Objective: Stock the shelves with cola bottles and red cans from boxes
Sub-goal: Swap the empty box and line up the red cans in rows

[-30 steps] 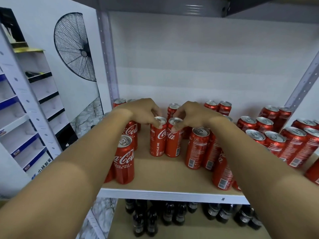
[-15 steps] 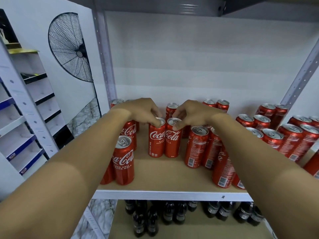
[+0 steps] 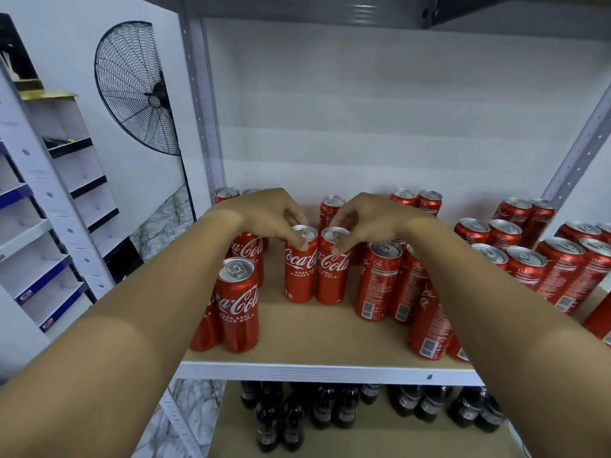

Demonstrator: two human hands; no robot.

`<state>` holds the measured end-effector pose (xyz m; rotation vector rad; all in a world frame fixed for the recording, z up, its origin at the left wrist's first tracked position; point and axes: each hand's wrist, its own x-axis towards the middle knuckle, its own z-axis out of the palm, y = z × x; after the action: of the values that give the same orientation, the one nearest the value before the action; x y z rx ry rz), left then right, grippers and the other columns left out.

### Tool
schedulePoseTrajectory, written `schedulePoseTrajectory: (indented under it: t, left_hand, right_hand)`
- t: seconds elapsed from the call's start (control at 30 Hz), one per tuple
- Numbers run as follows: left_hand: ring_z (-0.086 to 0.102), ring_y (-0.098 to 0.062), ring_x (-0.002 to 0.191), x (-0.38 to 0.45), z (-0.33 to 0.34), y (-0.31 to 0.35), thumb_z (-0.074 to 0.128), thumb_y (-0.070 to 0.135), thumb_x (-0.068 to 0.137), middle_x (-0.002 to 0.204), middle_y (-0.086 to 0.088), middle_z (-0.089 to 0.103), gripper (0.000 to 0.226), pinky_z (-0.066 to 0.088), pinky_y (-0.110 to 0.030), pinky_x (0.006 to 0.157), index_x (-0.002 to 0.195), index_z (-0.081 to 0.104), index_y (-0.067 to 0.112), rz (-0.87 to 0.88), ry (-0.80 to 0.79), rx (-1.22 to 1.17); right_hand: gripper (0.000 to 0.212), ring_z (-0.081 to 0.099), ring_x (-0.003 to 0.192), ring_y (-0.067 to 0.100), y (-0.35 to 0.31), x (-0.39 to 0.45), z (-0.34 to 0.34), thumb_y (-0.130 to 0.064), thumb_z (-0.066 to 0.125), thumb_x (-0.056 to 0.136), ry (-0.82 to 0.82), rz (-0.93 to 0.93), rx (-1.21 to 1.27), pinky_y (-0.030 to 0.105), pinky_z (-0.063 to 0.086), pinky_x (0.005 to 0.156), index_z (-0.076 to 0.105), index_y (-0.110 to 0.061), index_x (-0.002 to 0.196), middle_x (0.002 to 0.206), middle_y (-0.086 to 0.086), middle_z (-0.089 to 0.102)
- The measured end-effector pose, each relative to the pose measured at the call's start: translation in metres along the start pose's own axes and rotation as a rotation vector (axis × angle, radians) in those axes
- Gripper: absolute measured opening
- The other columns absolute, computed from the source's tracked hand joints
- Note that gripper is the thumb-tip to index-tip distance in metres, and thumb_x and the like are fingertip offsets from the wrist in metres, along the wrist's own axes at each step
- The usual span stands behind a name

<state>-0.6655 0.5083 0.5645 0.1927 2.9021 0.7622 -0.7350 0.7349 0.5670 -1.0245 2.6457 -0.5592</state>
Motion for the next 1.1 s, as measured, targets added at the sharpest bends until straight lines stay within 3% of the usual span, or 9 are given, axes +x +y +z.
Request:
schedulePoseTrajectory:
  t: [0.13,0.23,0.3,0.4,0.53,0.7,0.83,0.93,1.1]
  left_hand:
    - [0.069,-0.002,0.101,0.002,0.002,-0.002,0.090,0.055,0.069,0.116,0.015,0.073,0.063,0.053,-0.023,0.088,0.123,0.071,0.029,-0.020,0.049,0.013]
    - [0.074,-0.006,0.086,0.006,0.005,-0.001,0.092,0.056,0.065,0.098,0.010,0.079,0.052,0.061,-0.035,0.087,0.104,0.077,0.024,-0.039,0.067,0.020]
    - [0.075,-0.007,0.087,0.007,0.005,-0.002,0.093,0.051,0.066,0.093,0.010,0.079,0.043,0.062,-0.039,0.088,0.097,0.079,0.025,-0.028,0.058,-0.007]
    - [0.071,0.000,0.093,0.005,0.003,-0.002,0.091,0.045,0.072,0.099,0.016,0.078,0.035,0.059,-0.029,0.087,0.101,0.080,0.029,0.005,0.040,0.021]
    - [0.068,0.010,0.090,0.004,0.002,-0.004,0.089,0.037,0.078,0.103,0.020,0.076,0.034,0.049,-0.007,0.070,0.109,0.078,0.029,0.027,0.014,-0.011]
    - [0.067,0.008,0.096,0.003,0.003,-0.007,0.089,0.035,0.078,0.105,0.022,0.074,0.037,0.049,-0.013,0.079,0.112,0.074,0.033,0.029,0.024,-0.048]
    - [0.068,0.004,0.102,-0.001,0.003,-0.008,0.089,0.036,0.078,0.110,0.020,0.074,0.040,0.051,-0.017,0.085,0.114,0.073,0.034,0.031,0.013,-0.077]
    - [0.066,0.001,0.104,-0.003,0.006,-0.010,0.091,0.043,0.073,0.112,0.018,0.071,0.051,0.053,-0.020,0.088,0.118,0.070,0.031,0.021,0.047,-0.087]
    - [0.073,-0.004,0.096,-0.003,0.012,-0.010,0.093,0.048,0.067,0.097,0.015,0.079,0.043,0.060,-0.039,0.094,0.103,0.079,0.030,0.013,0.055,-0.078]
  right_hand:
    - [0.063,0.064,0.105,0.011,-0.002,0.001,0.002,-0.051,0.090,0.066,0.021,0.019,-0.017,0.037,0.054,0.097,0.070,-0.025,0.119,0.113,-0.010,0.070]
    - [0.056,0.066,0.094,0.011,-0.003,0.004,0.005,-0.059,0.090,0.061,0.066,0.034,-0.056,0.037,0.057,0.087,0.074,-0.023,0.100,0.100,-0.009,0.072]
    - [0.049,0.067,0.090,0.011,-0.004,0.006,0.005,-0.056,0.091,0.062,0.065,0.028,-0.076,0.038,0.059,0.085,0.075,-0.023,0.094,0.094,-0.008,0.073]
    - [0.045,0.069,0.093,0.012,-0.004,0.007,0.002,-0.047,0.092,0.064,0.040,0.009,-0.071,0.040,0.059,0.088,0.077,-0.024,0.099,0.096,-0.008,0.075]
    - [0.046,0.067,0.101,0.010,-0.002,0.003,0.001,-0.038,0.091,0.069,0.017,-0.018,-0.039,0.035,0.055,0.092,0.076,-0.024,0.111,0.108,-0.010,0.074]
    - [0.051,0.067,0.104,0.008,0.003,0.002,0.003,-0.034,0.090,0.071,0.006,-0.013,0.044,0.035,0.054,0.098,0.073,-0.025,0.119,0.114,-0.011,0.073]
    - [0.077,0.061,0.119,0.012,0.004,-0.001,0.004,-0.042,0.091,0.069,0.024,0.000,0.076,0.030,0.047,0.098,0.061,-0.020,0.137,0.131,-0.008,0.065]
    - [0.068,0.063,0.111,0.013,0.001,-0.003,0.006,-0.047,0.091,0.066,0.044,0.000,0.000,0.032,0.051,0.093,0.069,-0.022,0.126,0.121,-0.008,0.069]
    - [0.048,0.067,0.098,0.010,0.001,-0.002,0.009,-0.043,0.092,0.066,0.069,0.004,0.018,0.036,0.056,0.091,0.077,-0.026,0.108,0.103,-0.009,0.074]
